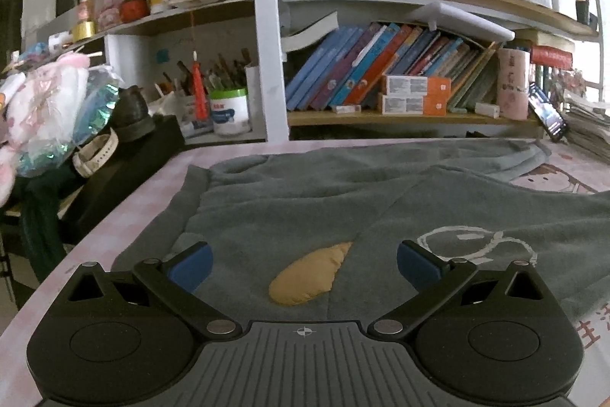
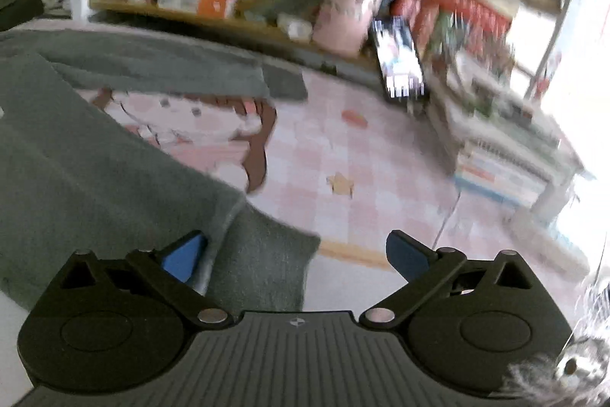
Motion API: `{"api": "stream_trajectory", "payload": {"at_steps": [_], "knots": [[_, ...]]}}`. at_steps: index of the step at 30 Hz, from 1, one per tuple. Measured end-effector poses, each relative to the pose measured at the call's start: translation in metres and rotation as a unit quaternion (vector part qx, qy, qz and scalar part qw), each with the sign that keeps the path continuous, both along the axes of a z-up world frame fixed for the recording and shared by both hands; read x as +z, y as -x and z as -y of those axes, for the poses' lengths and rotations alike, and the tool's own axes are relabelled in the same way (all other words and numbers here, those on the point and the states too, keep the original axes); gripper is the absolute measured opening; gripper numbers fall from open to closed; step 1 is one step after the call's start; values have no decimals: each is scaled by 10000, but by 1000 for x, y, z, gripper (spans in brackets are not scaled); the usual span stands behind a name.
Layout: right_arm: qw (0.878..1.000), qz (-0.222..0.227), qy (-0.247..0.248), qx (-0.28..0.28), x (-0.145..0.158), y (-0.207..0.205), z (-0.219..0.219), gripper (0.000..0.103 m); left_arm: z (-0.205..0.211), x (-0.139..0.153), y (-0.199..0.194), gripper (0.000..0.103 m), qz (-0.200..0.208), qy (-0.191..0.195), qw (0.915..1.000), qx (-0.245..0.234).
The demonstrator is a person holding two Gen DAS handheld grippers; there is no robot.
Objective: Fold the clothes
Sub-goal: 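Move both open grippers to the sweatshirt's hem edge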
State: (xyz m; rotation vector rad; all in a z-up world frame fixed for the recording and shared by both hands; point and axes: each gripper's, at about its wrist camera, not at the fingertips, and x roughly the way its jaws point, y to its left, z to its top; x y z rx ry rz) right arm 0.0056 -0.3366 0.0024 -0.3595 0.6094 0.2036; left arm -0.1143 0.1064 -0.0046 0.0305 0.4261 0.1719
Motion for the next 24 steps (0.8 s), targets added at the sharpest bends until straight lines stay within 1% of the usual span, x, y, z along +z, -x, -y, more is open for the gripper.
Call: {"api": "stream_trajectory", "payload": {"at_steps": [2, 6, 9, 13, 19, 24], "knots": [[9996, 218, -32, 188, 8, 7, -8, 101, -1, 0, -1, 103, -35, 26, 10000, 23], [9971, 337, -210, 652, 19, 17, -23, 101, -4, -1, -2, 103, -61, 87, 9999, 108], [9957, 296, -171, 857, 18, 17, -35, 101, -9, -1, 0, 103, -54, 90, 9998, 194], [9948, 167, -167, 996, 11, 17, -43, 102, -24, -2, 2, 103, -157, 53, 9986, 505], [9918, -22, -318, 1237, 2, 16, -49, 102, -48, 0, 7, 103, -294, 62, 9952, 931], [9883, -18, -458, 1458, -1, 12, -58, 102, -55, 3, 5, 103, -386, -8, 9935, 1074]]}}
